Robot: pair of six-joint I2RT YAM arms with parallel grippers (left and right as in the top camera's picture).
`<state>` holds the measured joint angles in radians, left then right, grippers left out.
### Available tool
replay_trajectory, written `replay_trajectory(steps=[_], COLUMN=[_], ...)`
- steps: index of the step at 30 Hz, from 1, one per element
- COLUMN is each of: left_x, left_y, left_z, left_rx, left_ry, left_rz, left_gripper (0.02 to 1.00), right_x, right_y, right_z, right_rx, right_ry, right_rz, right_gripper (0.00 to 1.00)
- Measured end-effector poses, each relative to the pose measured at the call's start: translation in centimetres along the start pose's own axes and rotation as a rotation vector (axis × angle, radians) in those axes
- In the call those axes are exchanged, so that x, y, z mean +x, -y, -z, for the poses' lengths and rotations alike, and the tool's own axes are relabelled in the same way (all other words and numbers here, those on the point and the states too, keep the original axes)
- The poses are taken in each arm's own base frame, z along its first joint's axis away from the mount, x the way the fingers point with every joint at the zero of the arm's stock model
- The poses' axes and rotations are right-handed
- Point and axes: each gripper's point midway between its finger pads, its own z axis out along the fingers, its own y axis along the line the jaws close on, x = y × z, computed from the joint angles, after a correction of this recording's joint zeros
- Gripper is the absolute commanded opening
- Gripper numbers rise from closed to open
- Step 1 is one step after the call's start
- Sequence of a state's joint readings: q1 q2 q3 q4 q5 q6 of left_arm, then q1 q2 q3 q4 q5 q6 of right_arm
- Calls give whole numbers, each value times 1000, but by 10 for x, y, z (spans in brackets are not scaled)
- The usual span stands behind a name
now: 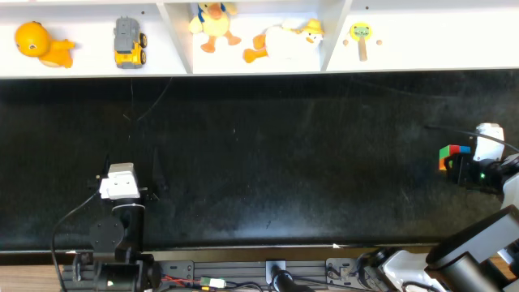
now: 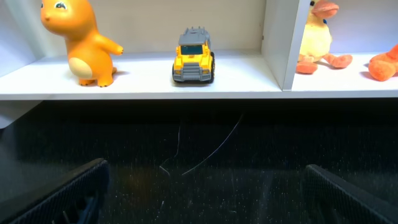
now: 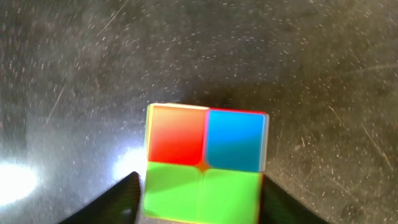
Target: Store Toys
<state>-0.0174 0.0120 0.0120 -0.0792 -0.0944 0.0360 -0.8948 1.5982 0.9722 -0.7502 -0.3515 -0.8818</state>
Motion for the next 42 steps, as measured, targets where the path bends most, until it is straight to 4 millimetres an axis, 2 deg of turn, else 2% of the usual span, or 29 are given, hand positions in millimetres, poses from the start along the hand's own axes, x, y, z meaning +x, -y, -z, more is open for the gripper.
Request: replay_trajectory(steps=[11, 23, 26, 37, 42], left_x=[0, 0, 0, 0, 0], left_y=[0, 0, 0, 0, 0], left_z=[0, 0, 0, 0, 0], left_rx=[0, 0, 0, 0, 0], left_ry=[0, 0, 0, 0, 0], left_rz=[0, 0, 0, 0, 0], left_gripper=[998, 998, 998, 996, 998], right_x=[-12, -47, -60, -124, -158], right_y=[10, -26, -28, -9, -15], right_z=[-1, -10, -1, 55, 76], right_rx=[48, 19, 39, 169, 193], right_ry=[37, 66, 92, 245, 314], right_rz=[-25, 107, 121, 175, 220], right_gripper=[503, 498, 500, 509, 505])
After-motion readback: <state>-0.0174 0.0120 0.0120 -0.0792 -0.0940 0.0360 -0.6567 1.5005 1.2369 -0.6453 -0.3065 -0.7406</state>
